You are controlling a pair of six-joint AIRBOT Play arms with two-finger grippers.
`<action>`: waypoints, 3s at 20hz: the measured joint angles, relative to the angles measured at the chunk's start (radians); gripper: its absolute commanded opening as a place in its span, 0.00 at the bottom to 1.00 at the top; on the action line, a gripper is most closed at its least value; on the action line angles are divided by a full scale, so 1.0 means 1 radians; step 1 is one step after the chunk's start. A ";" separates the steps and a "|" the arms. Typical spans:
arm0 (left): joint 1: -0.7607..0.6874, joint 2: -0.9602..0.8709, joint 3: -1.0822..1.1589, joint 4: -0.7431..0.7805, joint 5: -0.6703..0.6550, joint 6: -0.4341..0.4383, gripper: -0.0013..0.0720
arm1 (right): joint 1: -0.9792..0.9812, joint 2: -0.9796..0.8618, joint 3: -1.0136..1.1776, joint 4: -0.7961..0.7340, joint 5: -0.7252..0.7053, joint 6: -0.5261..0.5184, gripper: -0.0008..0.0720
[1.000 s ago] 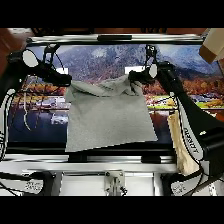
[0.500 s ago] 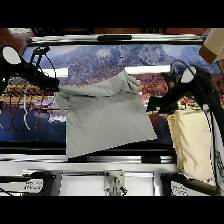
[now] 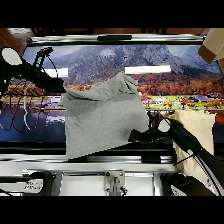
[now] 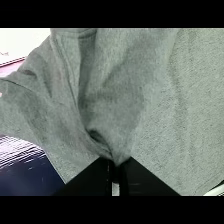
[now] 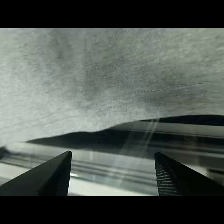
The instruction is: Fold the shirts.
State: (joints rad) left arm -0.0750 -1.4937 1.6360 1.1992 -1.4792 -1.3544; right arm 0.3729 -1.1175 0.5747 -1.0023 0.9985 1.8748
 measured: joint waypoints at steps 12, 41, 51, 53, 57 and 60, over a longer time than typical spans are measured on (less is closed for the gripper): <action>0.011 0.016 -0.001 0.018 0.030 0.013 0.07 | 0.024 -0.071 0.015 0.150 -0.486 -0.027 0.10; 0.013 0.347 -0.627 -0.178 0.238 0.004 0.08 | -0.548 0.109 -0.008 -0.193 0.265 -0.302 0.81; 0.013 0.348 -0.626 -0.179 0.257 0.016 0.07 | -0.381 -0.013 -0.077 -0.095 0.050 -0.237 0.10; 0.021 0.354 -0.602 -0.177 0.261 0.026 0.07 | -0.355 -0.001 -0.035 -0.121 0.002 -0.230 0.10; 0.074 0.424 -0.387 -0.158 0.269 0.034 0.07 | -0.336 0.150 0.225 -0.138 0.026 -0.269 0.10; 0.126 0.523 -0.089 -0.155 0.328 0.035 0.07 | -0.329 0.291 0.544 -0.169 -0.032 -0.337 0.10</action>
State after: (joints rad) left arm 0.0513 -0.9703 1.5467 1.0439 -1.1507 -1.3193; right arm 0.0437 -0.8261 1.1187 -1.1709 0.9661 1.5379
